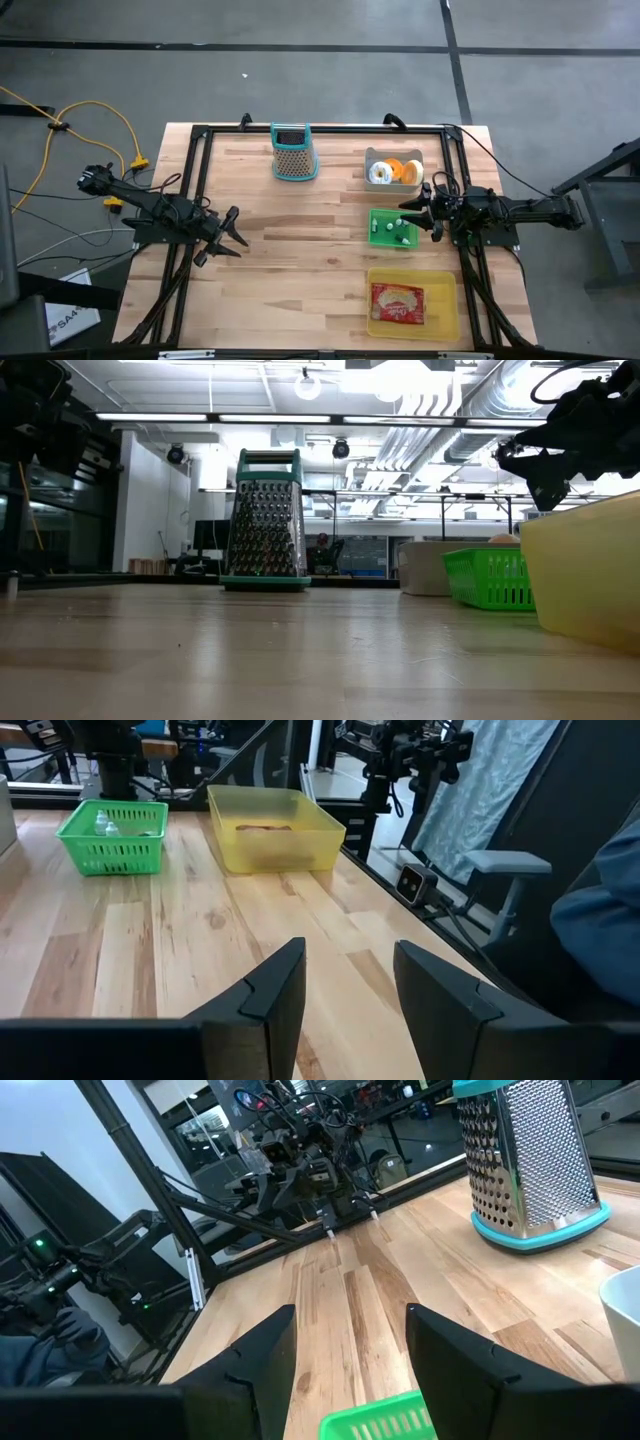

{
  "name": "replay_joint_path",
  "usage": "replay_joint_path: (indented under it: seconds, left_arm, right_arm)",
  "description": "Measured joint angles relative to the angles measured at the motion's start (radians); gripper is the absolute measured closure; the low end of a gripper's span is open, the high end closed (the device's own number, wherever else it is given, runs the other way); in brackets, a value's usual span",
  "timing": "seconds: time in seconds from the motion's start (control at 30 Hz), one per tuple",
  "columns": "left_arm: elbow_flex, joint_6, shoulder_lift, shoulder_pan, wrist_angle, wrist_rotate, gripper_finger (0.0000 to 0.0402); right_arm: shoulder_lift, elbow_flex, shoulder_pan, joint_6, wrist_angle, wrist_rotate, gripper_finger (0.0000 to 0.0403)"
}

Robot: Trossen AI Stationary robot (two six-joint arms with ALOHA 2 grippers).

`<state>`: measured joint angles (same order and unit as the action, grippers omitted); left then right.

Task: Pick & Place Food Item
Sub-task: Return to Home Position

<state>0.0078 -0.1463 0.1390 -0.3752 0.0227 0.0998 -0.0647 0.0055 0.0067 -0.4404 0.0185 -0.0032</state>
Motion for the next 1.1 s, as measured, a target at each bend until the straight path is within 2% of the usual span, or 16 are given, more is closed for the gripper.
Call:
replay_joint_path:
  seconds: [1.1]
  left_arm:
    - [0.0,-0.038,0.041,0.0,0.0,0.001,0.0253]
  right_arm:
    - [0.0,0.0,0.0,0.0,0.0,0.0,0.0228]
